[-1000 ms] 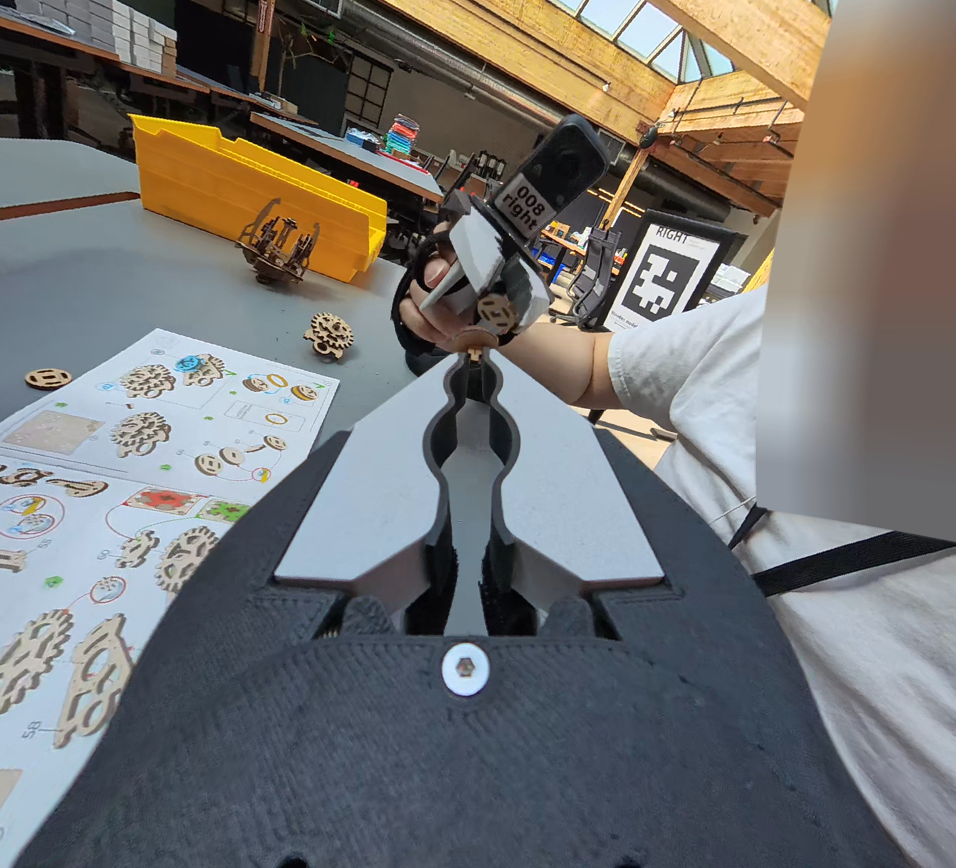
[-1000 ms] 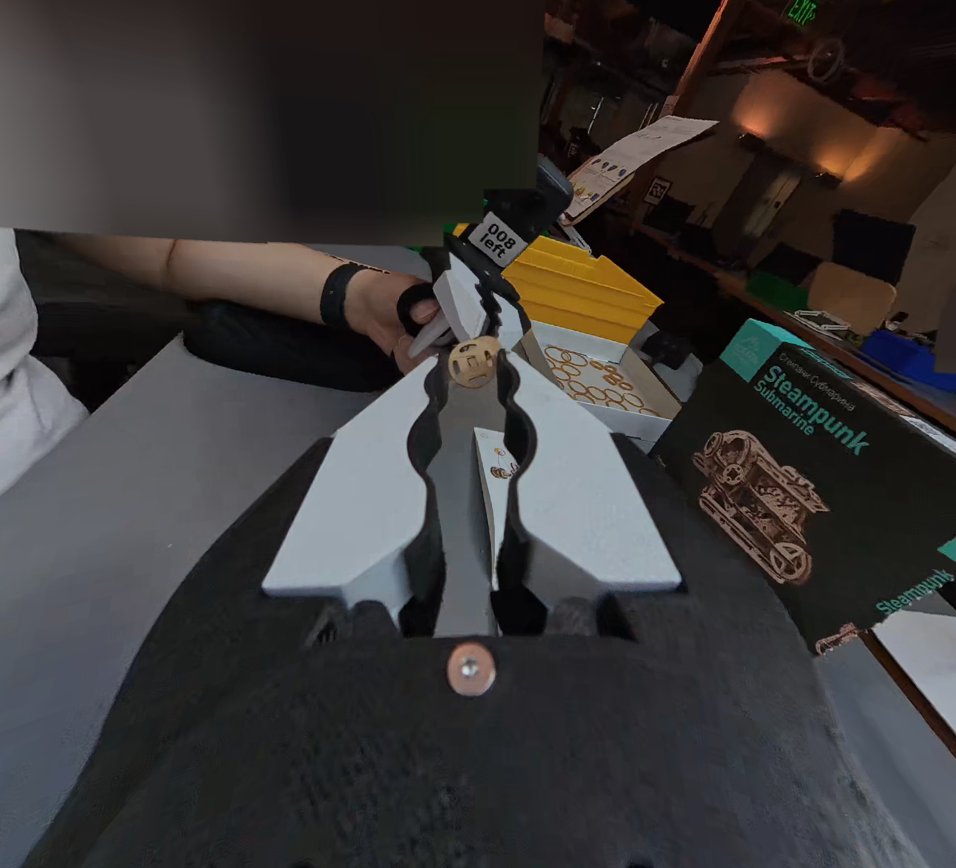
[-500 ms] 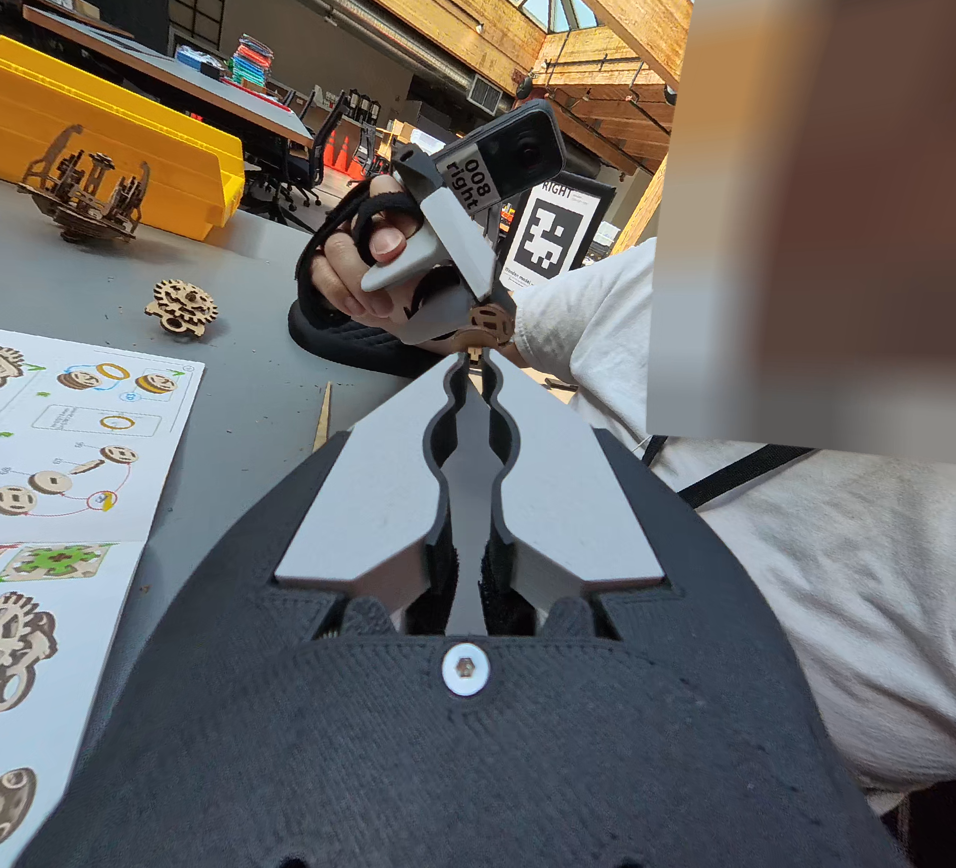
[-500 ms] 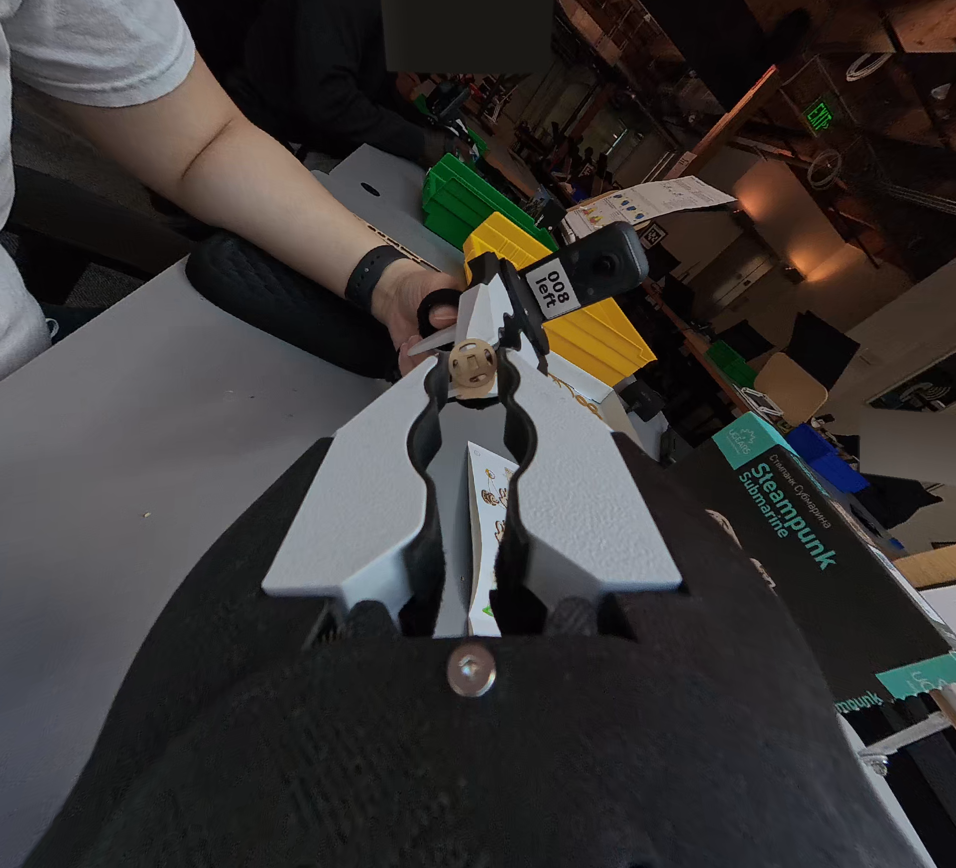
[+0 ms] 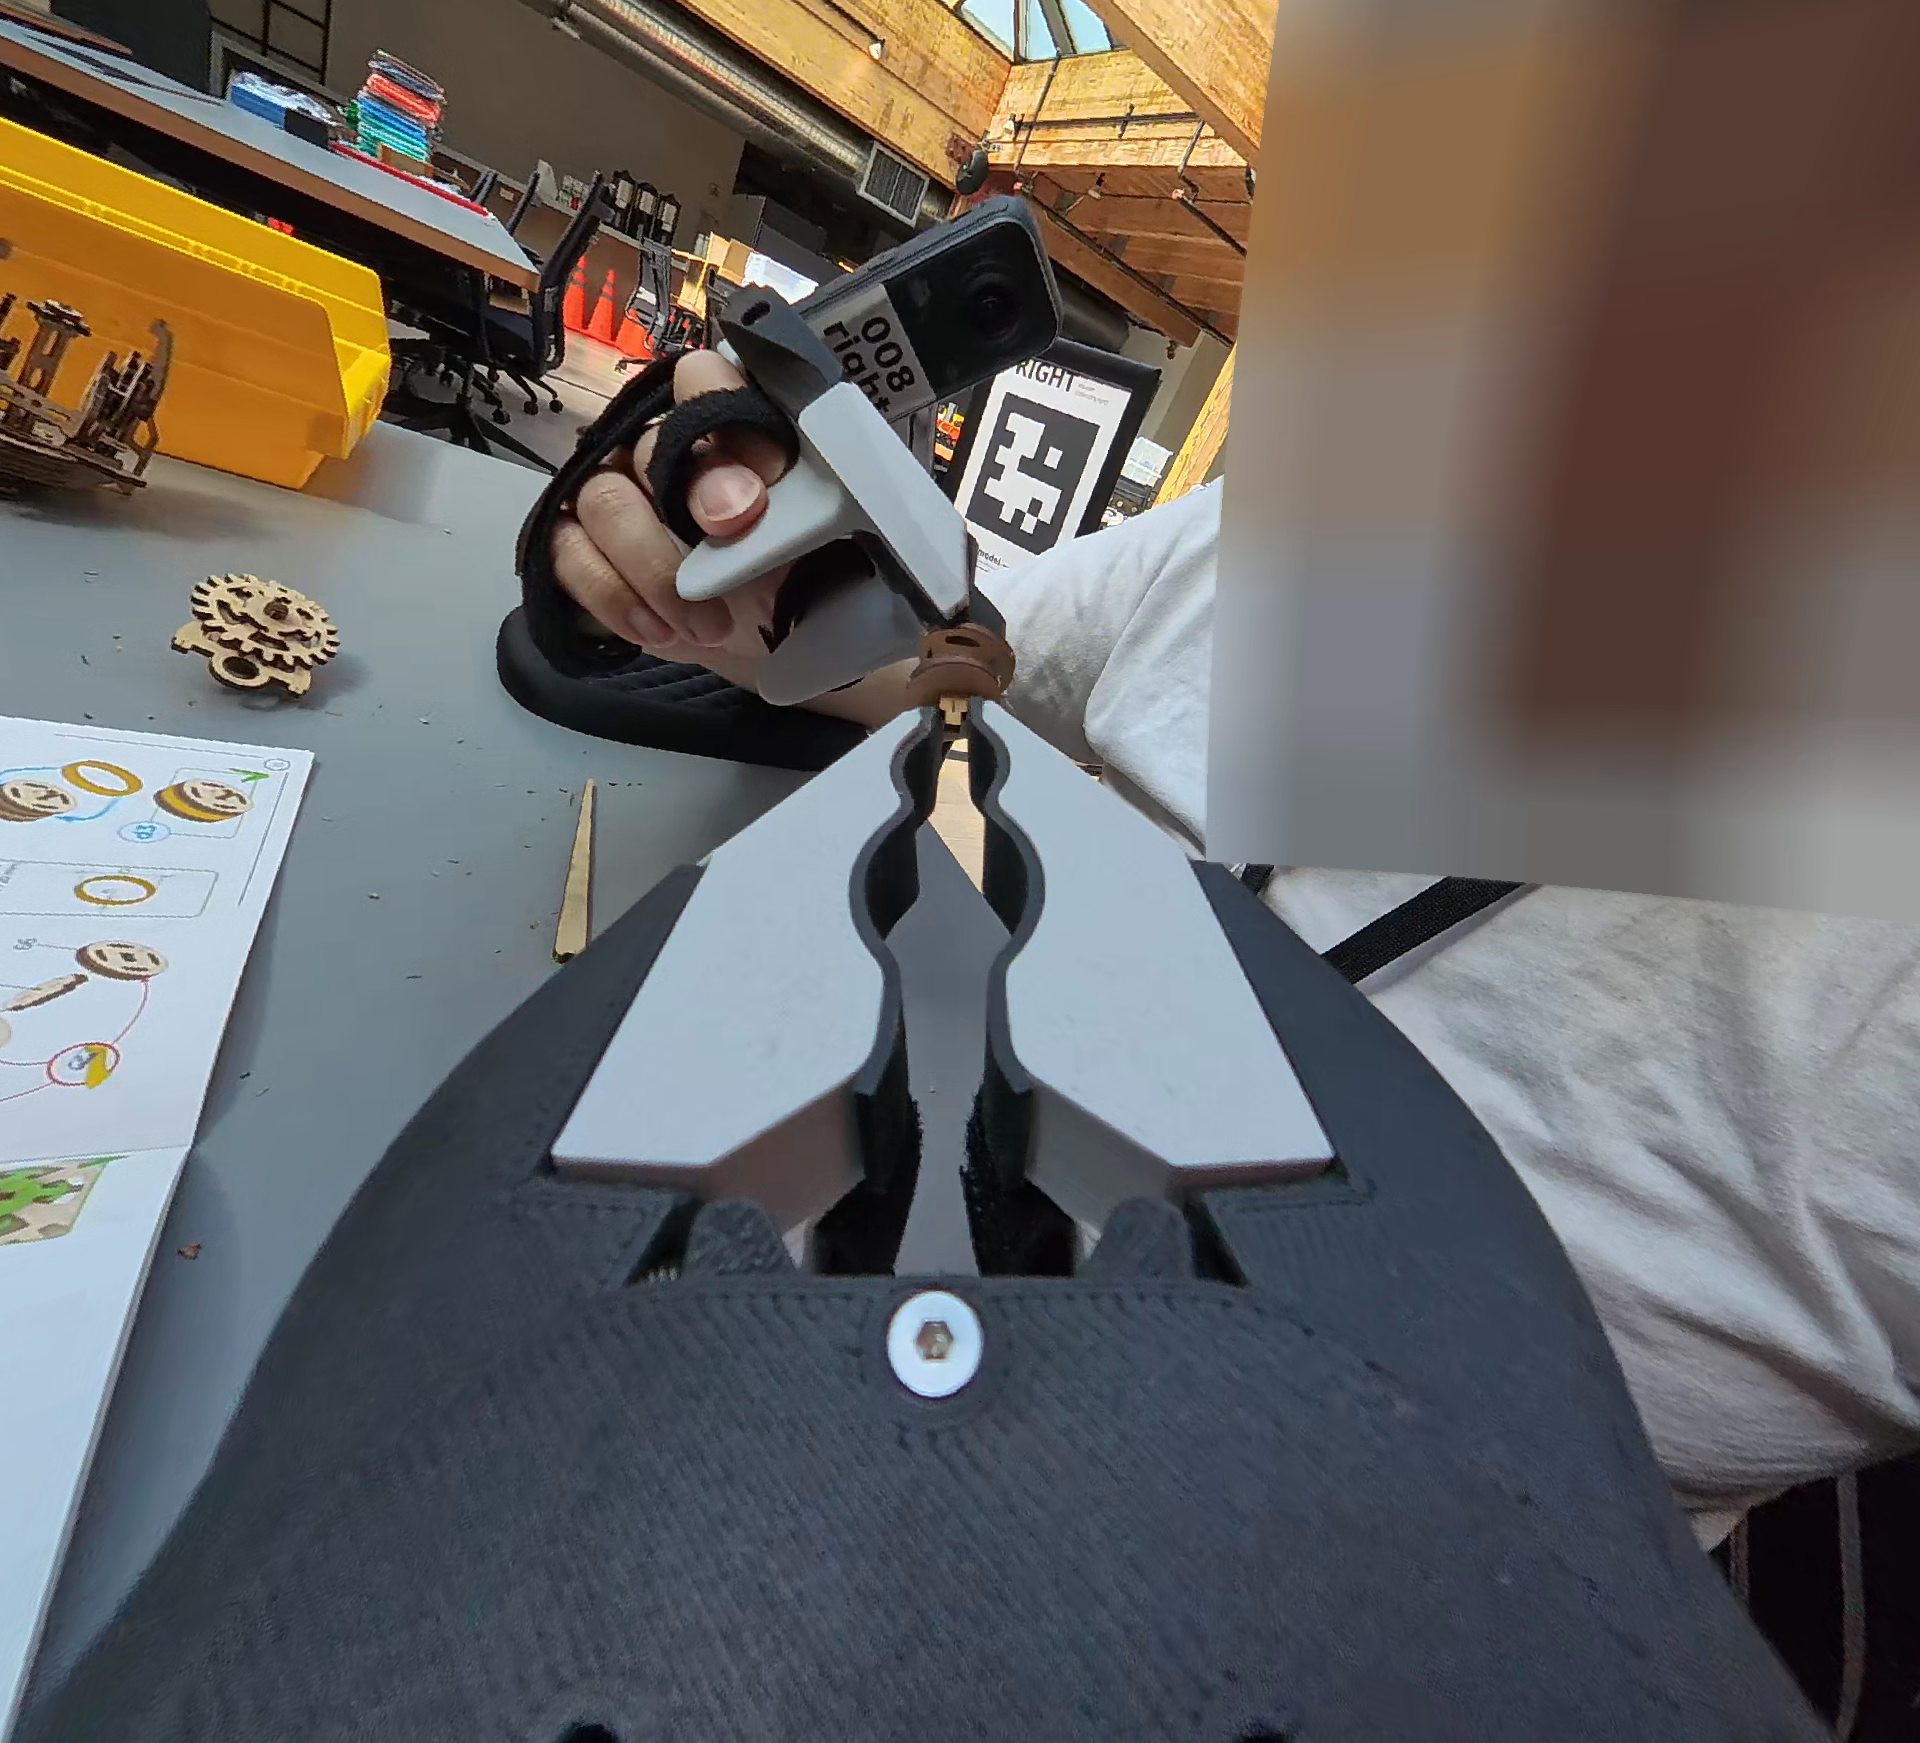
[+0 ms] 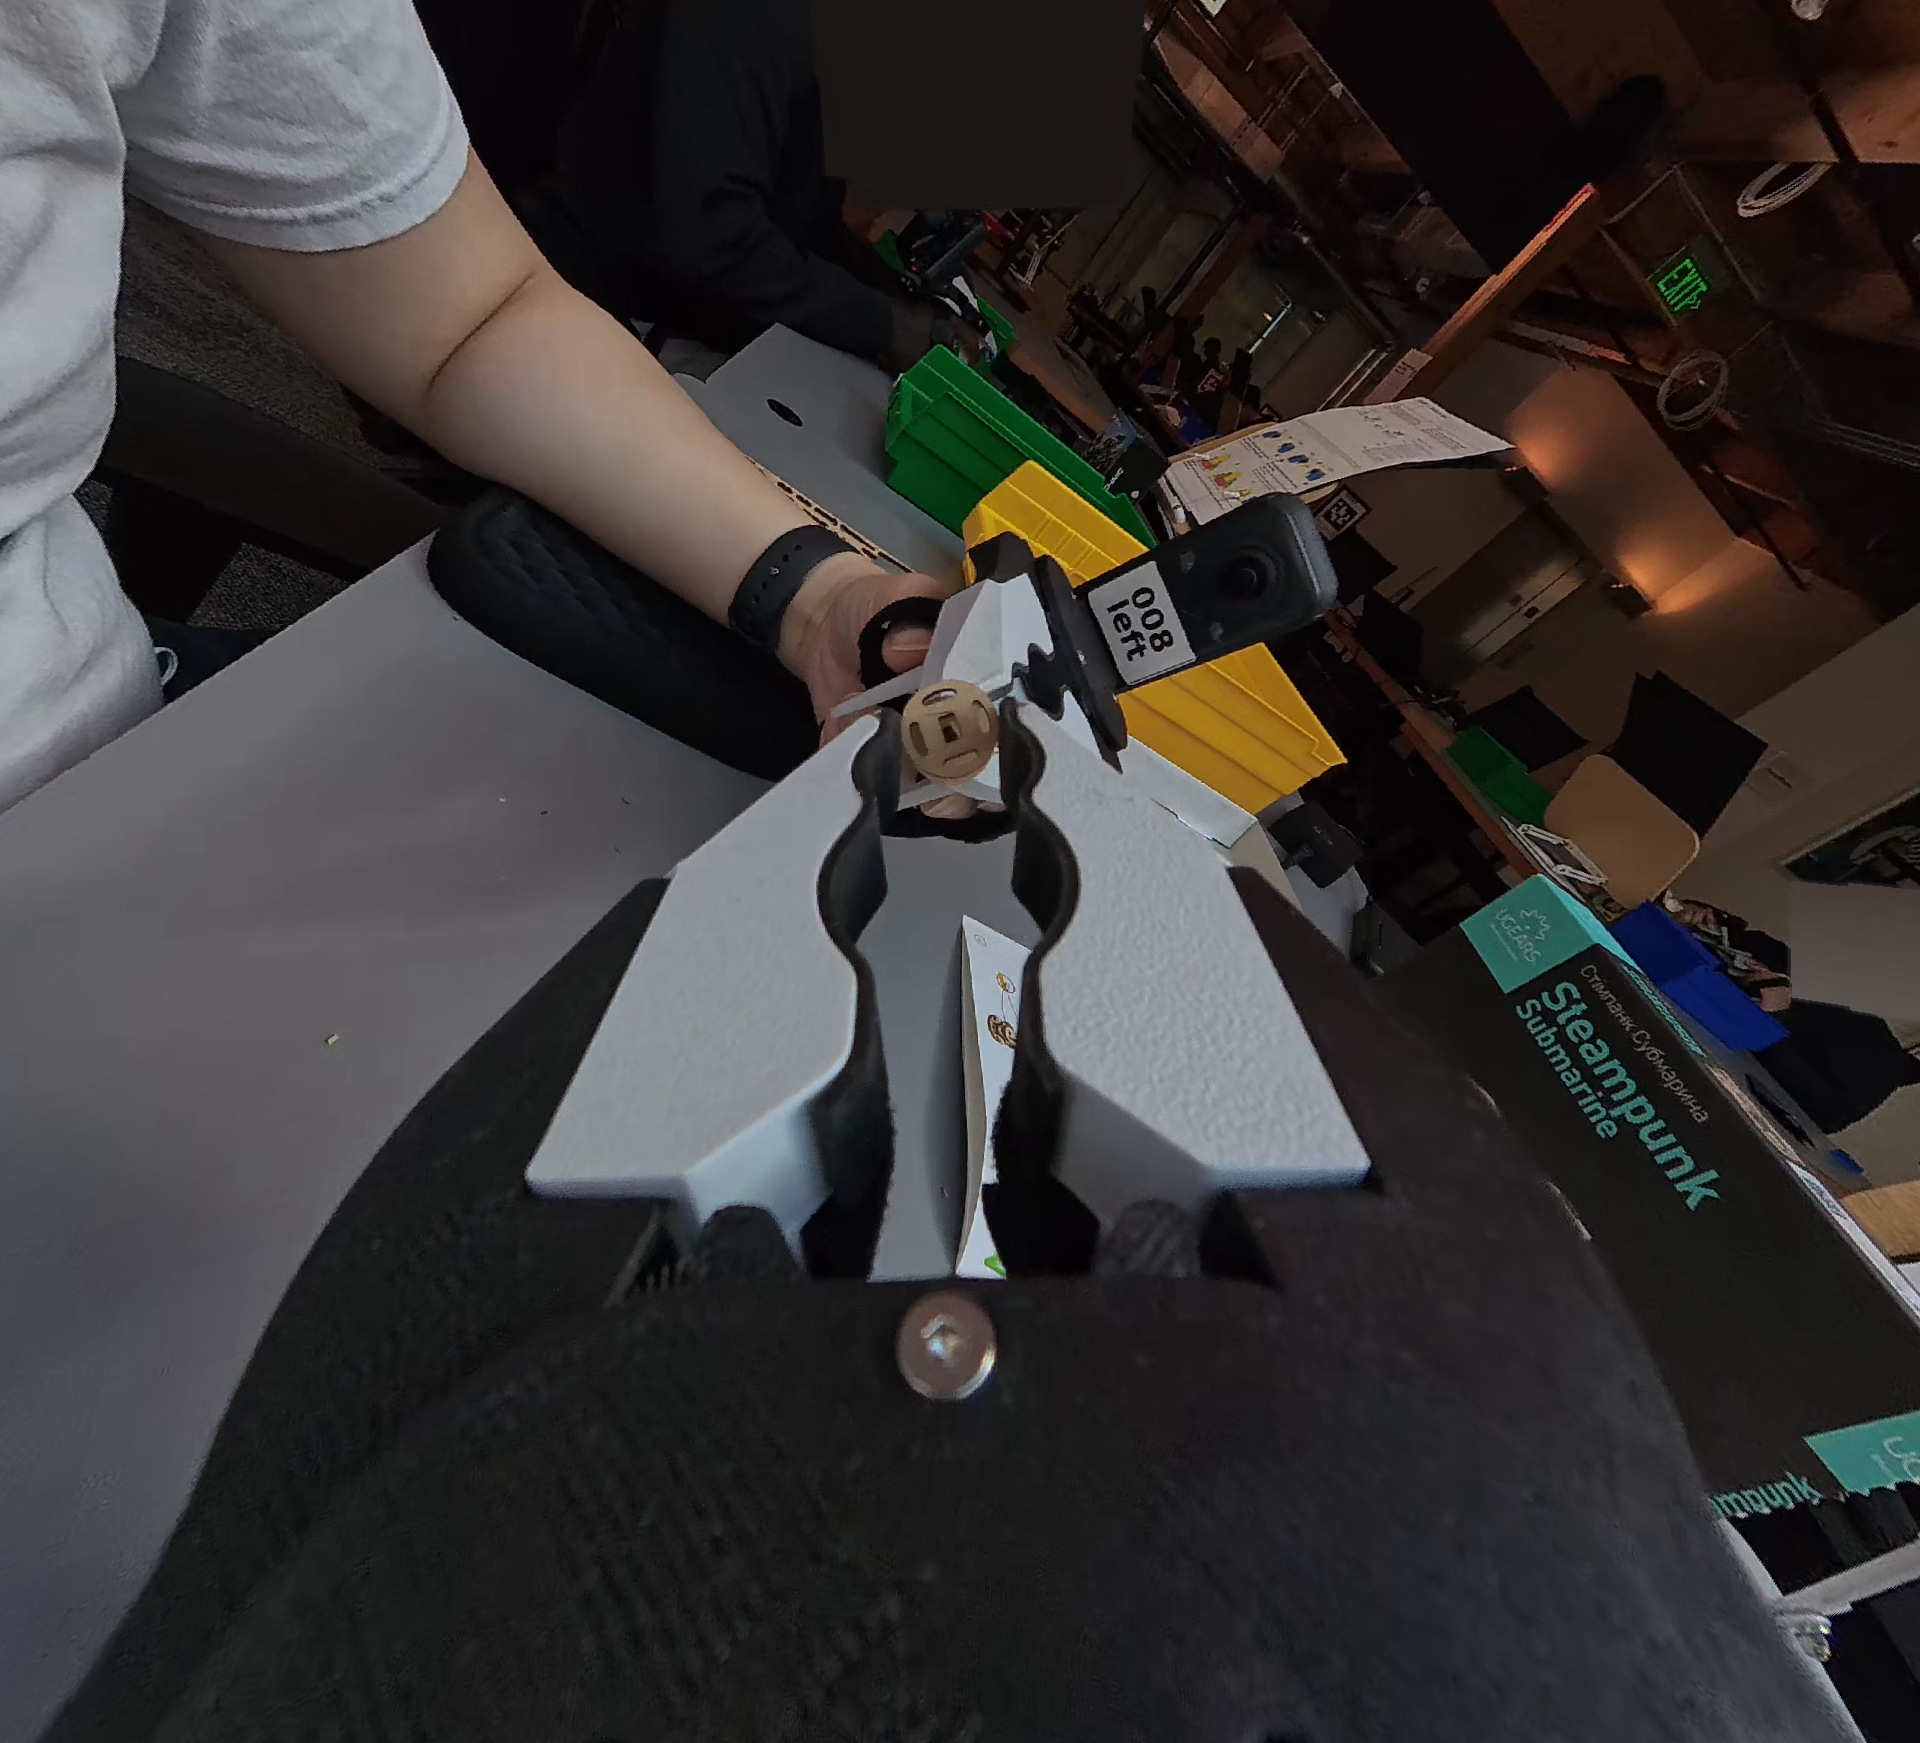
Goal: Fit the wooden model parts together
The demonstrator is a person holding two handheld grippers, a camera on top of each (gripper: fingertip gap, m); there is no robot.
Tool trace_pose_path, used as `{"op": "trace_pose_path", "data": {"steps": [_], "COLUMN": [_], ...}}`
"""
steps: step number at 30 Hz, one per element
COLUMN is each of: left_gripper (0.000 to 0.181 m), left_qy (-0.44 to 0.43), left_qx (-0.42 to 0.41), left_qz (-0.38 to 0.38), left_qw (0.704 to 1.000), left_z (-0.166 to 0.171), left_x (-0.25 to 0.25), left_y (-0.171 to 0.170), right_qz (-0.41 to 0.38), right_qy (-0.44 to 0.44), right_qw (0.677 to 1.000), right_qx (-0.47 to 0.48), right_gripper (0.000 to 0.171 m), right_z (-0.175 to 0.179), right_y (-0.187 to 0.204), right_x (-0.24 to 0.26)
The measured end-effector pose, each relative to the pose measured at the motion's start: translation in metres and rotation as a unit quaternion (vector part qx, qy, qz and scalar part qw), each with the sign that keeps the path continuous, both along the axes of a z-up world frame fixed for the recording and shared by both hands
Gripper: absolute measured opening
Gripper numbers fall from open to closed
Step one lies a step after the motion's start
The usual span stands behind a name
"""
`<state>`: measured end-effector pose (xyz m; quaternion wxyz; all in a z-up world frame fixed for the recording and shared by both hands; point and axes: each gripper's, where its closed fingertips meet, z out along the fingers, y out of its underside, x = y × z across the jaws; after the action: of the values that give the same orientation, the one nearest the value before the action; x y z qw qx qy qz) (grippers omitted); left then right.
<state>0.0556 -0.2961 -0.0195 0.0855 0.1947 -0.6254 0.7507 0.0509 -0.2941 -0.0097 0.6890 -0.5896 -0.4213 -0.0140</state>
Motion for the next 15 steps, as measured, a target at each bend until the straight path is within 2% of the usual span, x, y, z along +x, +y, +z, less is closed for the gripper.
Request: {"op": "trace_pose_path", "data": {"steps": [15], "left_gripper": [0.002], "left_qy": [0.004], "left_qx": [0.003], "left_qz": [-0.031], "left_qw": [1.0], "left_z": [-0.0015], "left_x": [-0.0085], "left_y": [-0.0068], "right_qz": [0.019], "right_qy": [-0.03], "right_qw": [0.999], "right_qx": [0.016], "right_gripper": [0.018], "right_z": [-0.0043], "right_y": [-0.0046], "right_x": [-0.0088]}}
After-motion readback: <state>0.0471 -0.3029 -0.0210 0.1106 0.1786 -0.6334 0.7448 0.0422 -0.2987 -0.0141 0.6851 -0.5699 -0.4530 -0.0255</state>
